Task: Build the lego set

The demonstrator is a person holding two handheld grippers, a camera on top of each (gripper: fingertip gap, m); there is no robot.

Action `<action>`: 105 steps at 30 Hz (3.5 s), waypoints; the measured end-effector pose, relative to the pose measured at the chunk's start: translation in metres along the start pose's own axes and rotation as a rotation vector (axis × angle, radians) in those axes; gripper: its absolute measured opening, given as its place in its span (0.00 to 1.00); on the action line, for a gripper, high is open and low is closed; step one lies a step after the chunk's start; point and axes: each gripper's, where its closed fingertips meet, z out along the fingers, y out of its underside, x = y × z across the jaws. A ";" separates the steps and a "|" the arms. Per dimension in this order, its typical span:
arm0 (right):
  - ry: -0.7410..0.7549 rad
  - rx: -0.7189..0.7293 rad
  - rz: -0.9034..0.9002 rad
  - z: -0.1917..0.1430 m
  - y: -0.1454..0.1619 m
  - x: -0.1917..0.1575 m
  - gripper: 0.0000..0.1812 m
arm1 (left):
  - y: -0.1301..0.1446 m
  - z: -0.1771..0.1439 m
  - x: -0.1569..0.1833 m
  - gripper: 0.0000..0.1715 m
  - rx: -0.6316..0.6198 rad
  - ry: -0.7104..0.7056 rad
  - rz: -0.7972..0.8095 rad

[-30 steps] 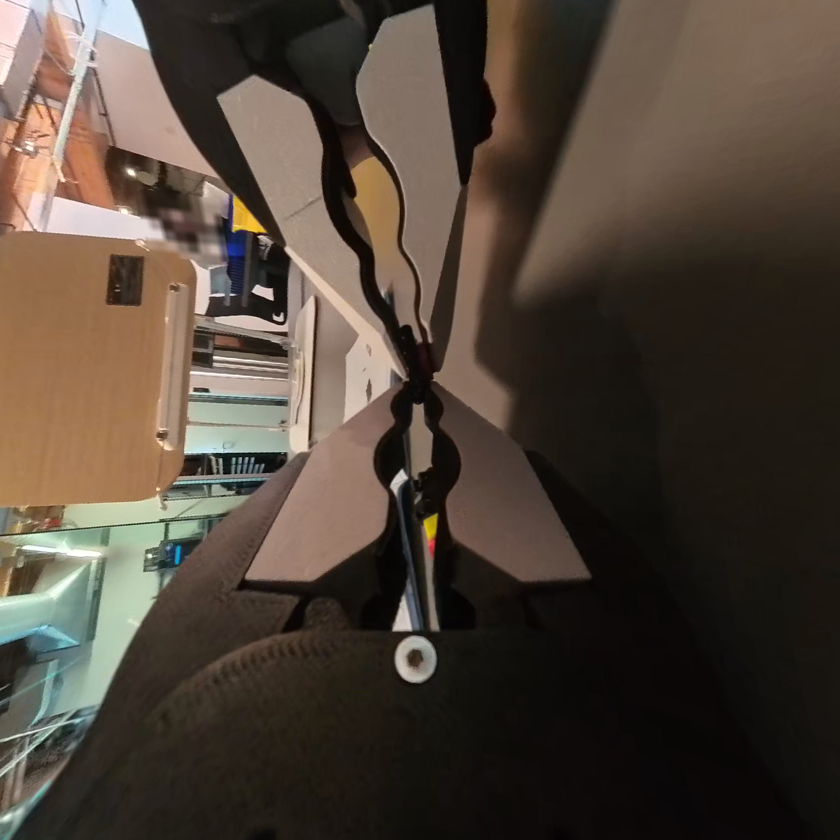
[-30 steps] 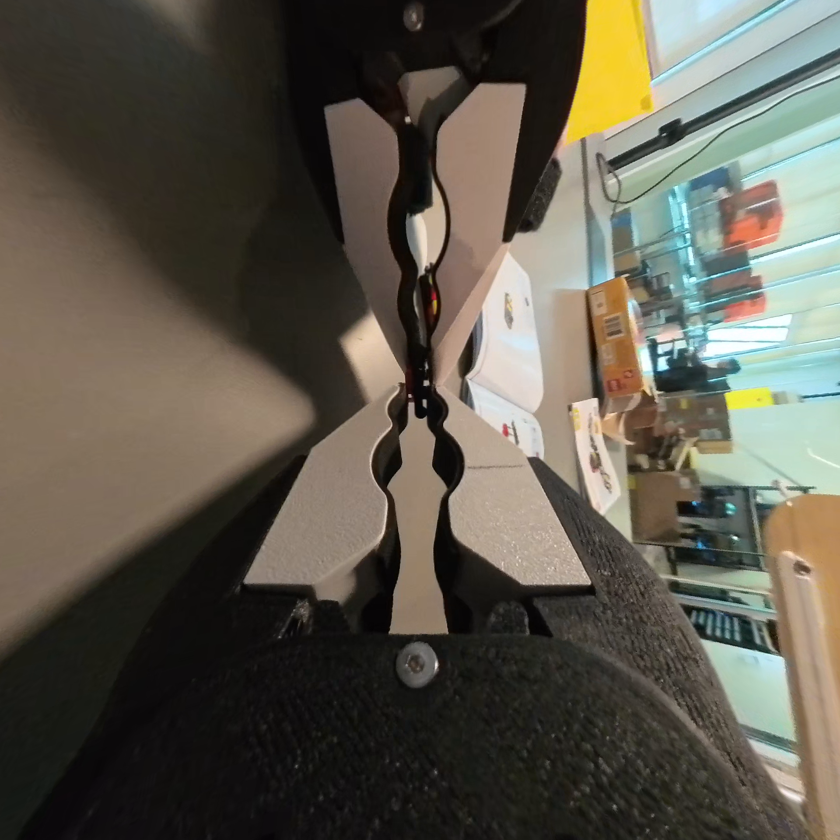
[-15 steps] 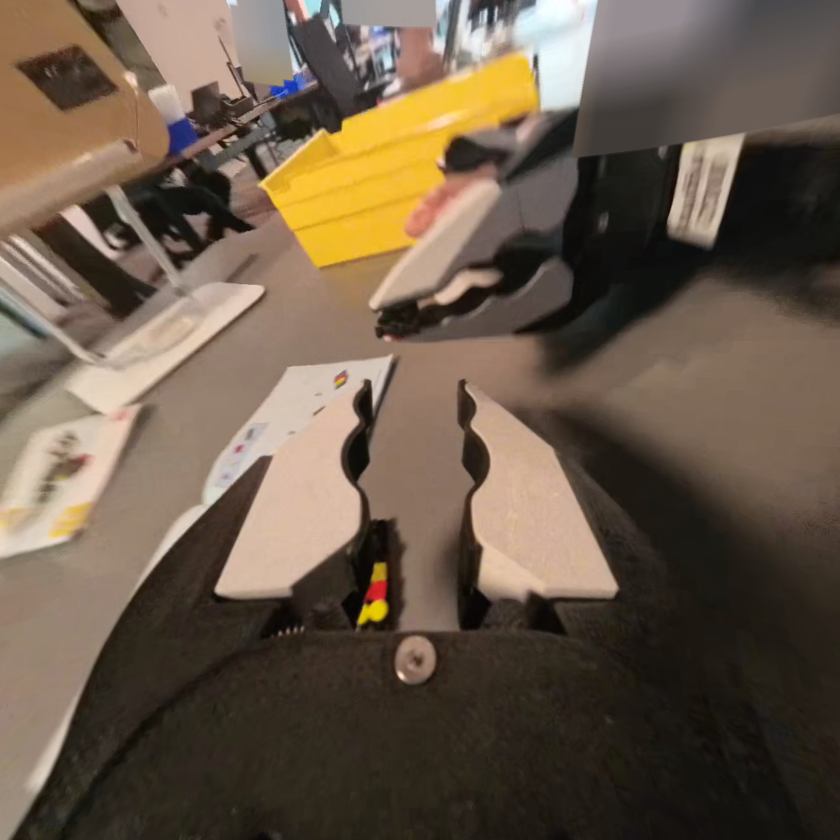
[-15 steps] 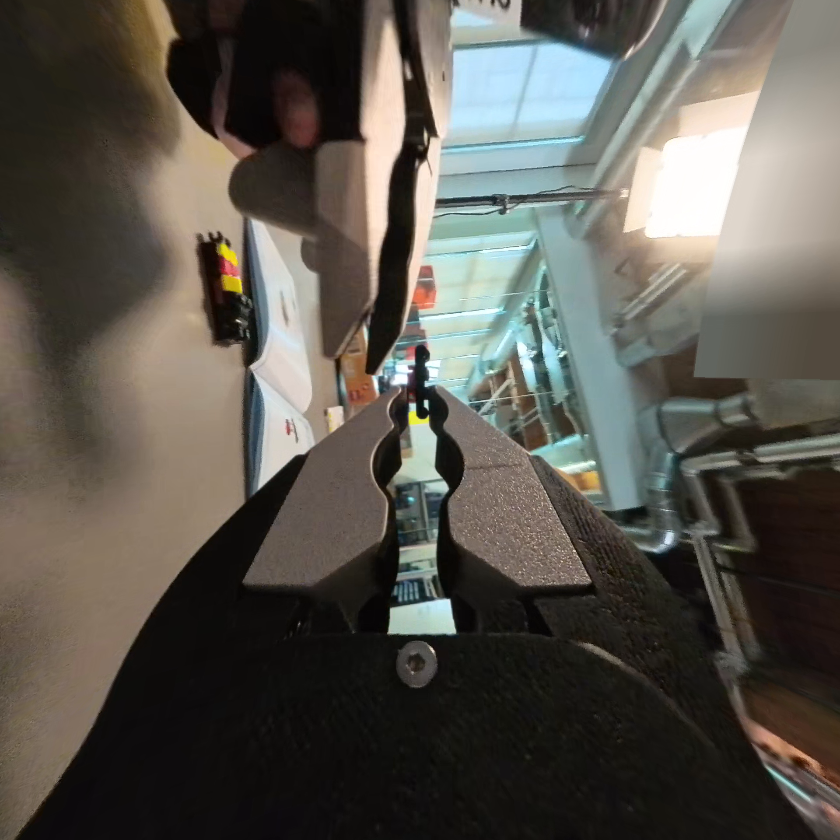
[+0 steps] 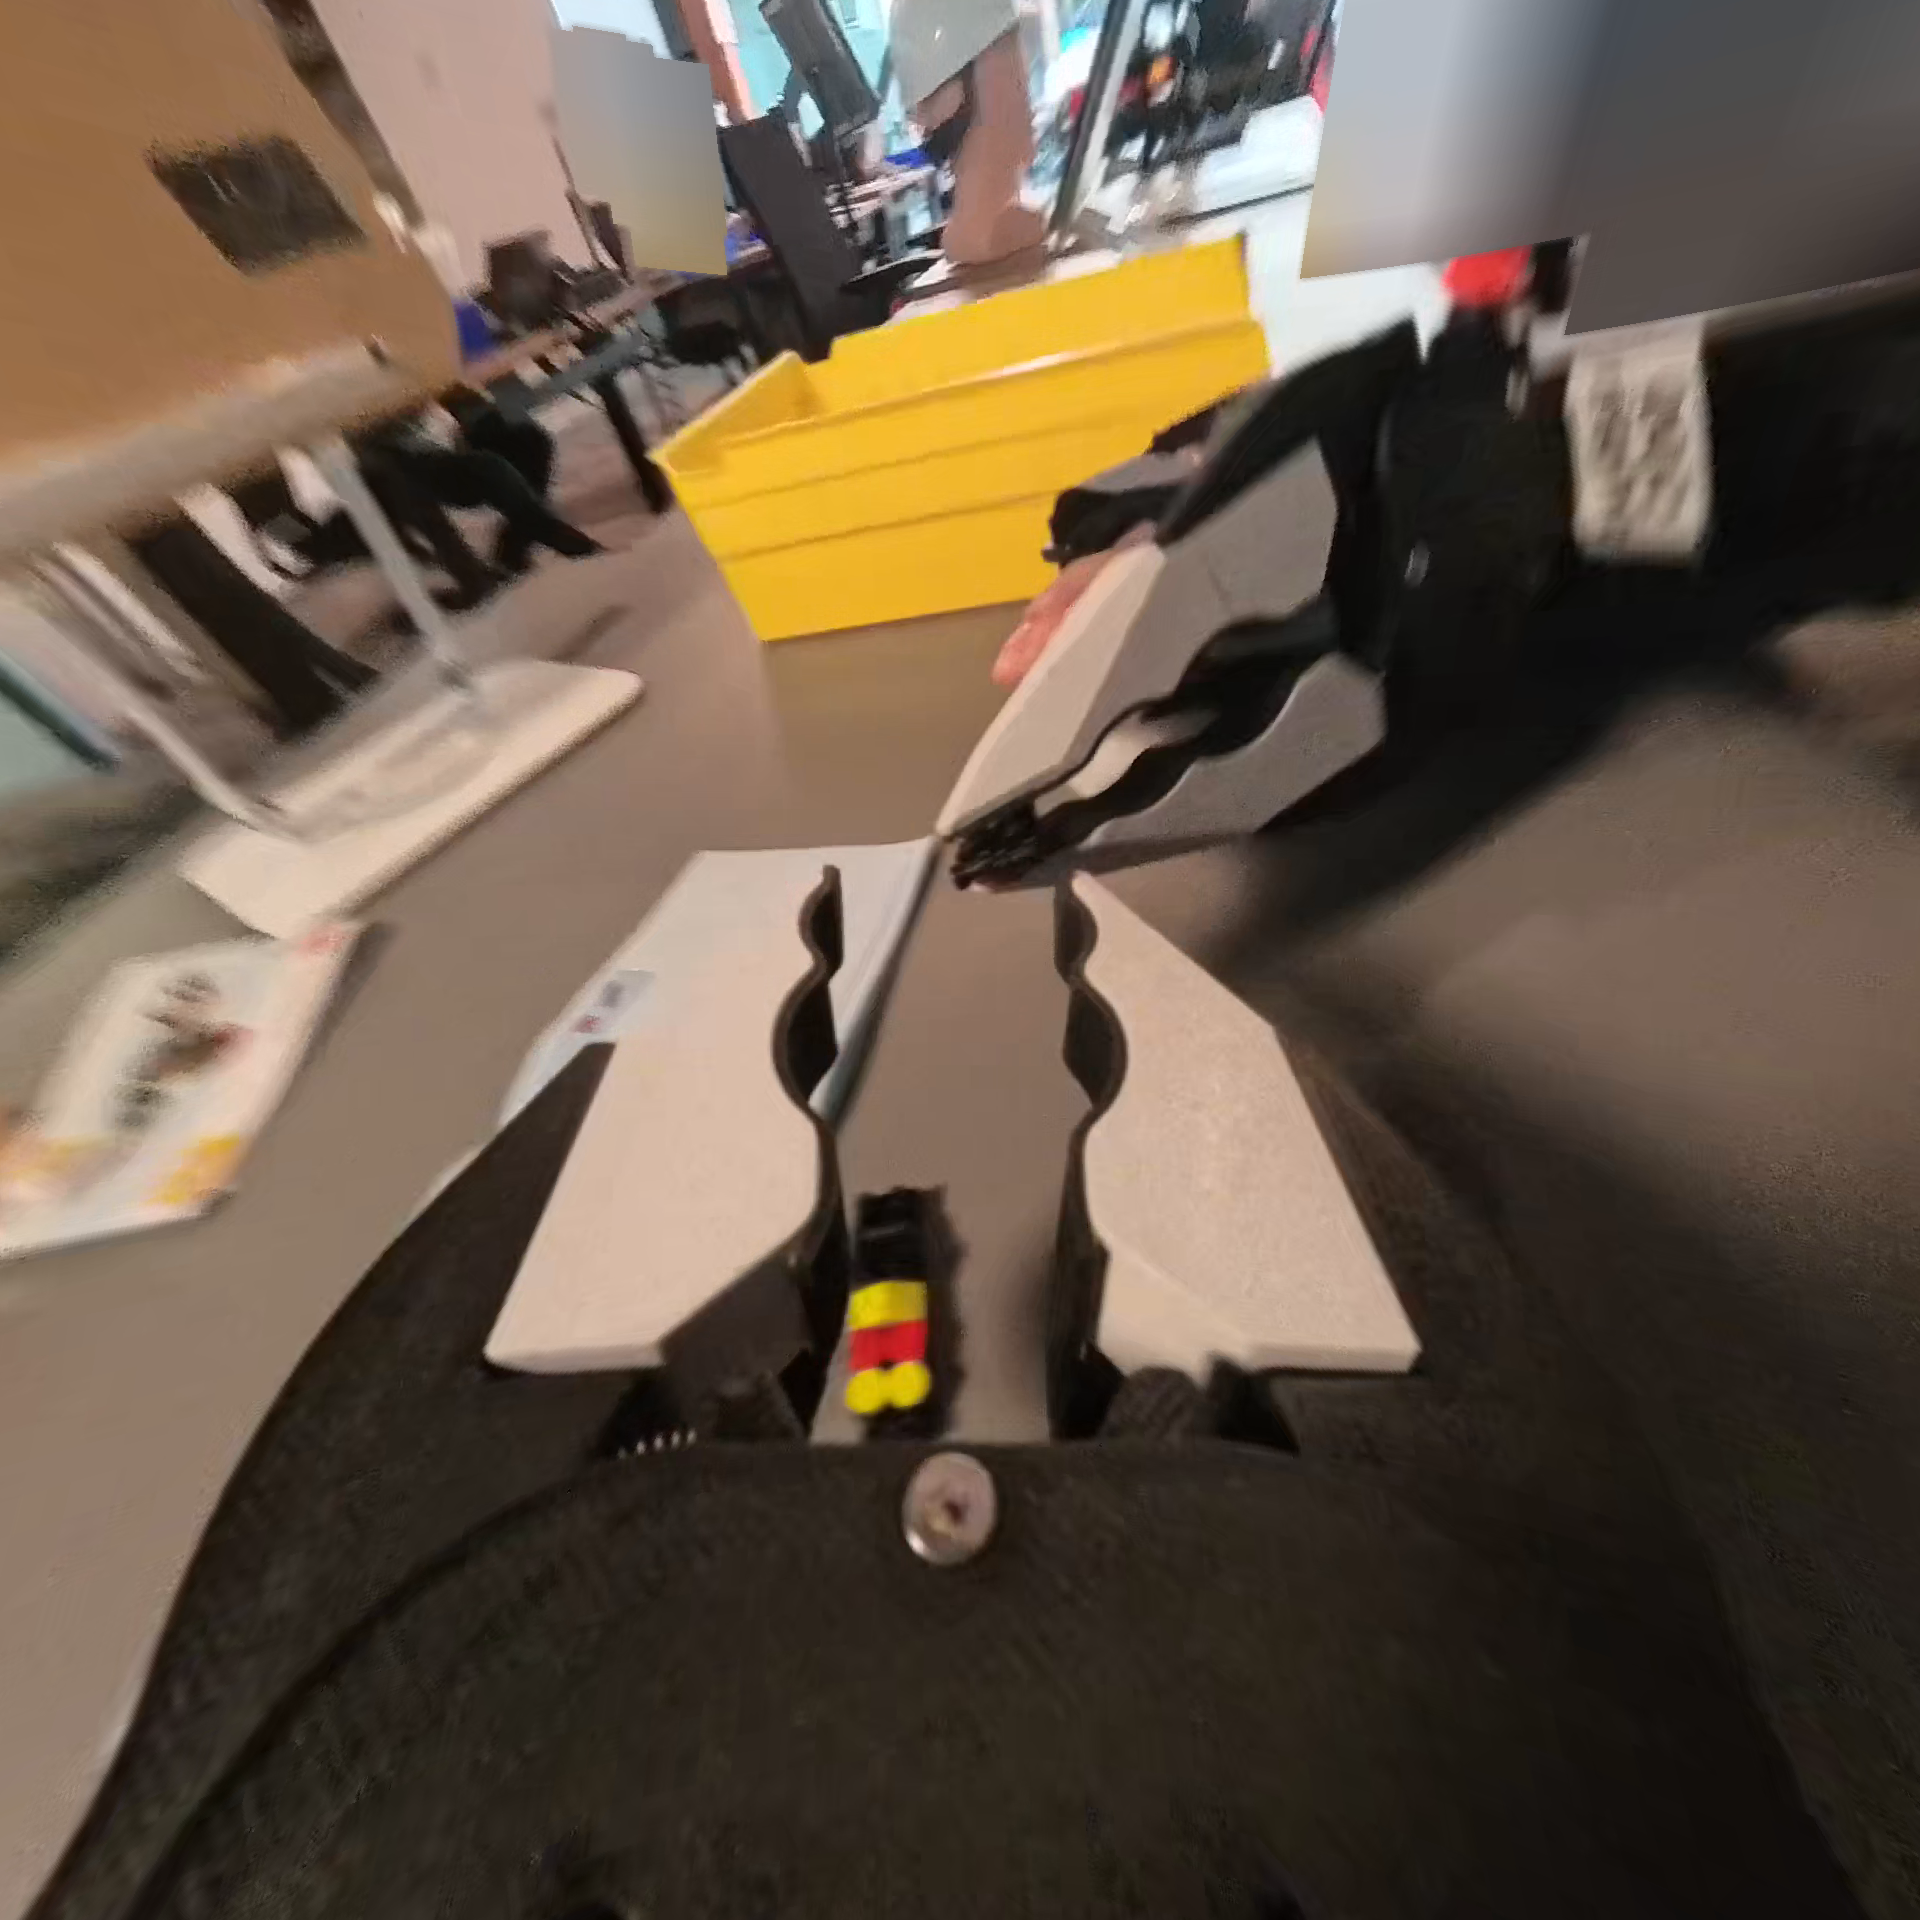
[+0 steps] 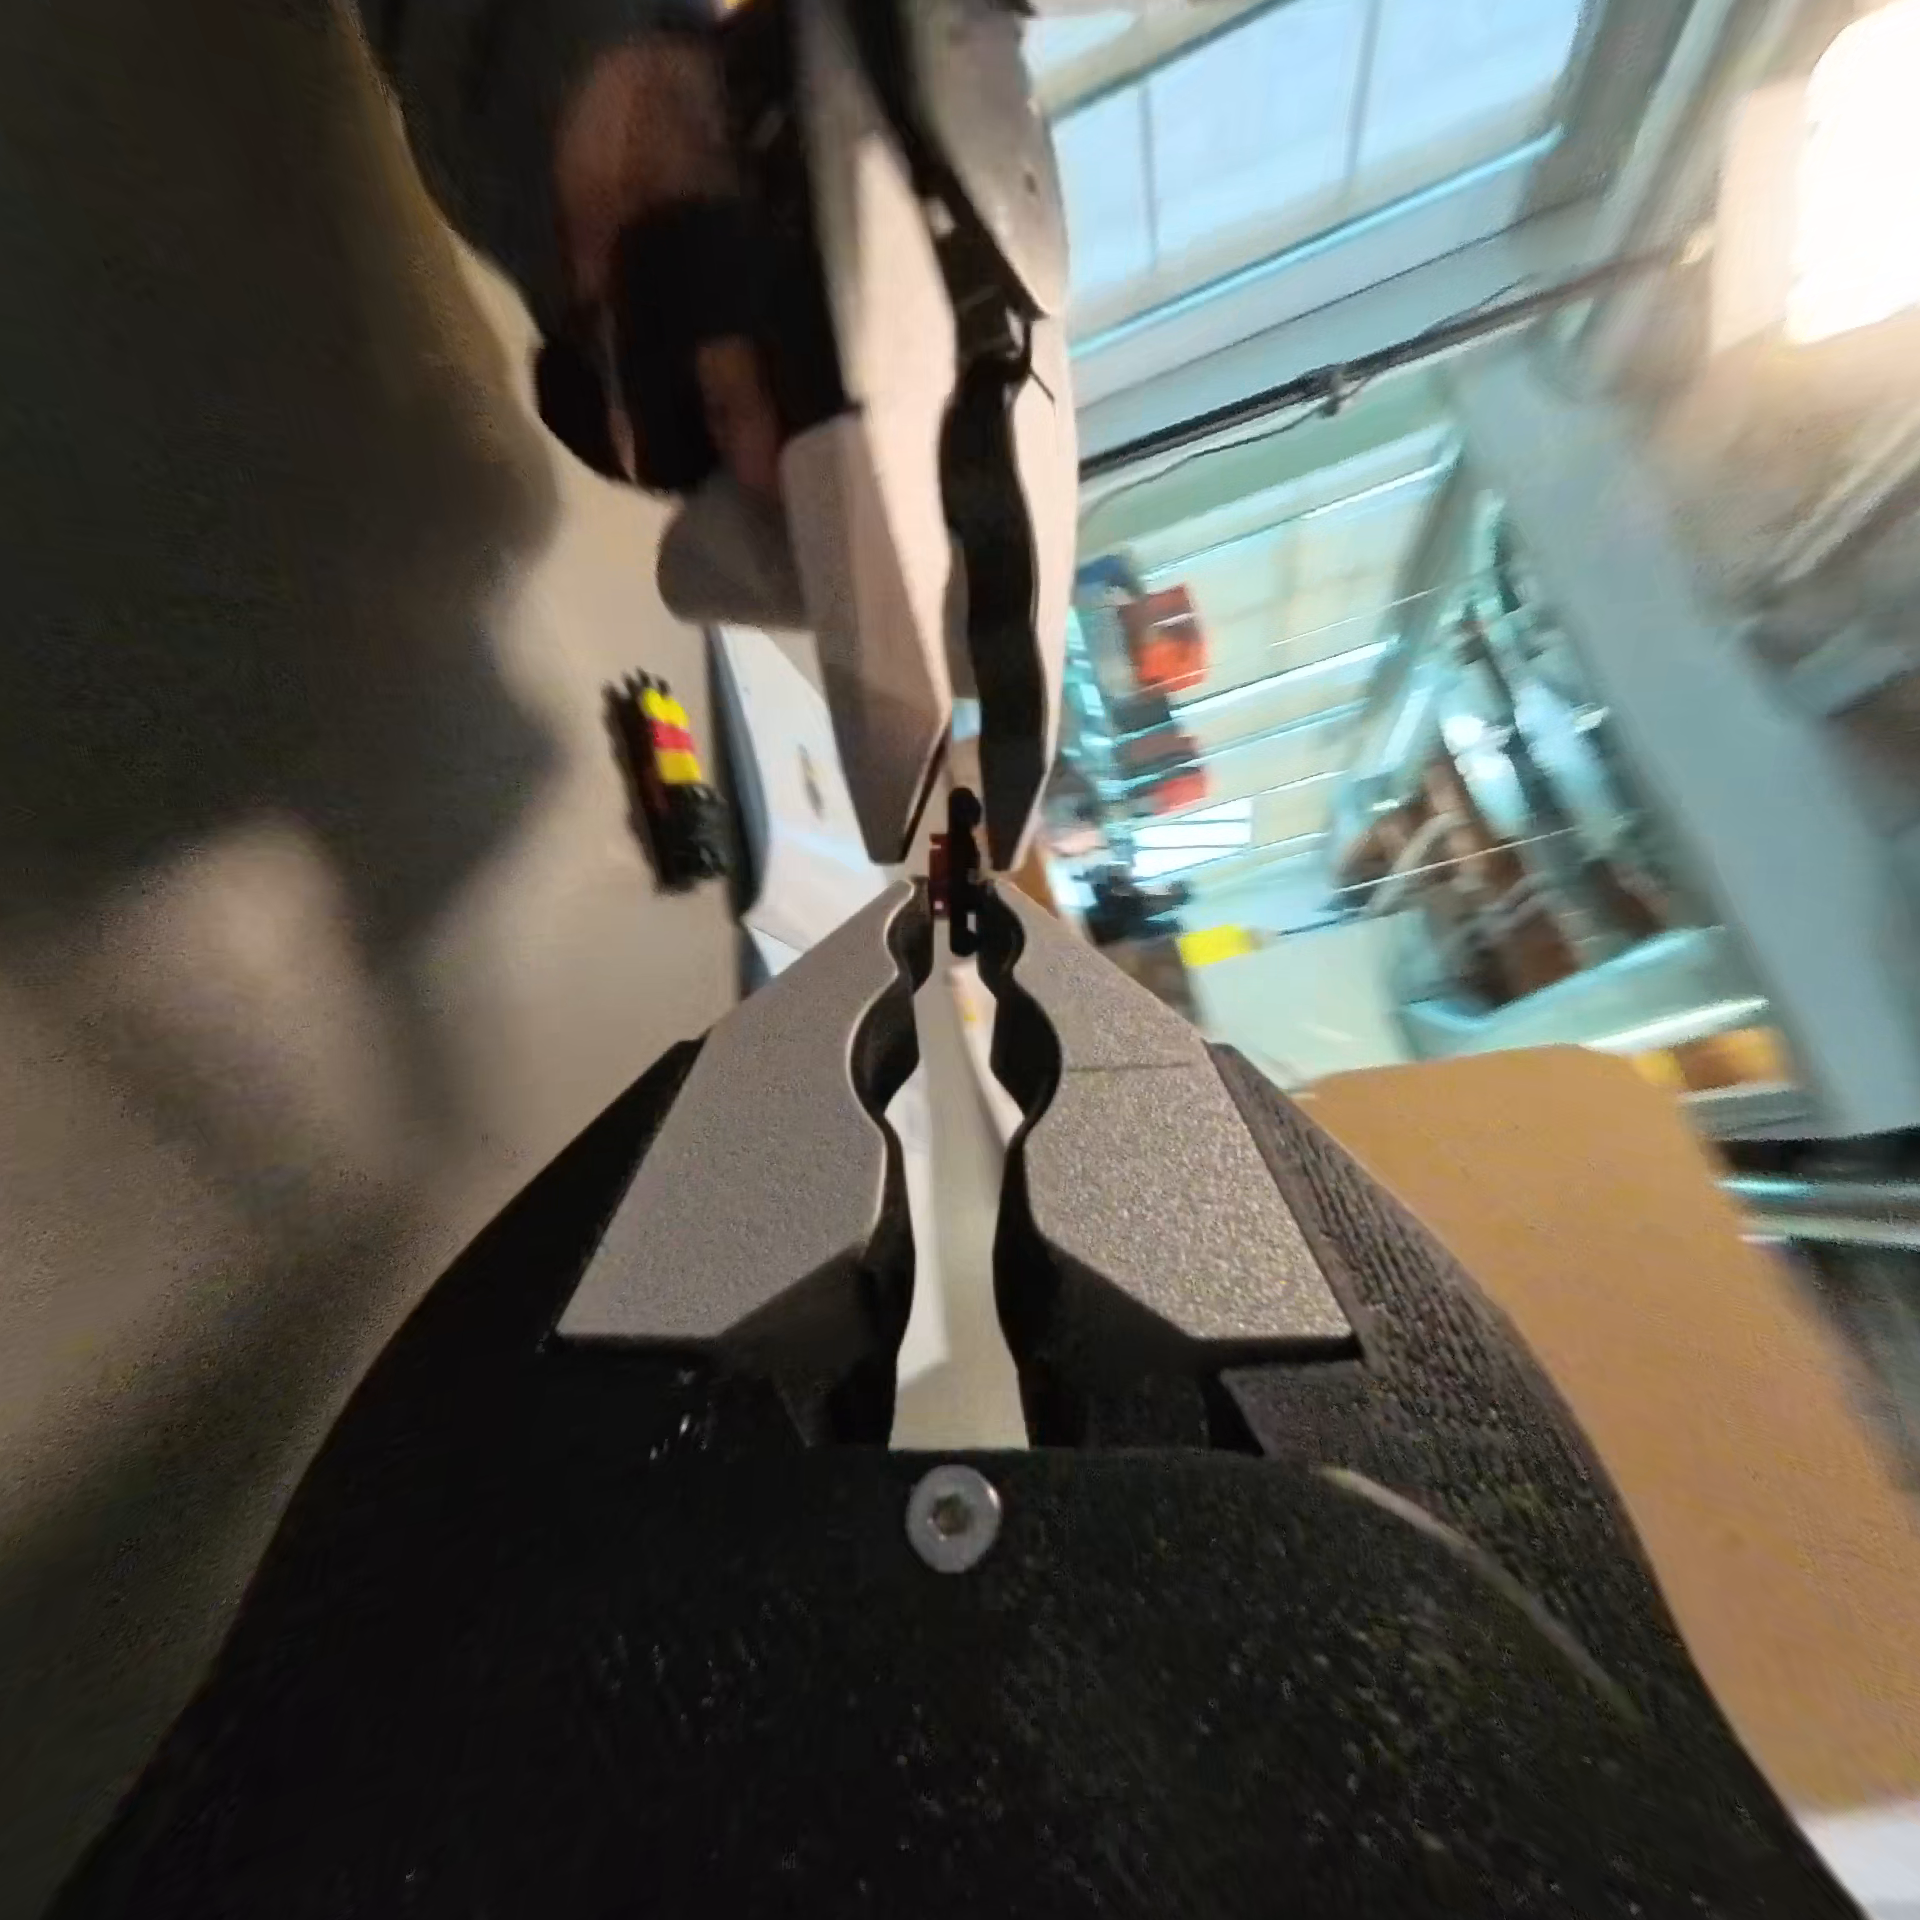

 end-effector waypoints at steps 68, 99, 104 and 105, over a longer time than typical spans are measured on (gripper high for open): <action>-0.361 0.252 0.599 -0.012 -0.018 -0.015 0.03 | -0.012 -0.003 0.034 0.05 0.080 0.148 0.163; -0.082 -0.090 -0.056 0.012 0.014 -0.022 0.03 | 0.020 0.013 0.009 0.09 -0.128 0.082 -0.232; -0.146 -0.018 0.102 0.004 0.014 -0.024 0.18 | 0.021 0.011 0.001 0.09 -0.120 0.061 -0.204; -0.186 0.004 0.184 0.001 0.014 -0.024 0.21 | 0.021 0.010 0.000 0.09 -0.112 0.063 -0.179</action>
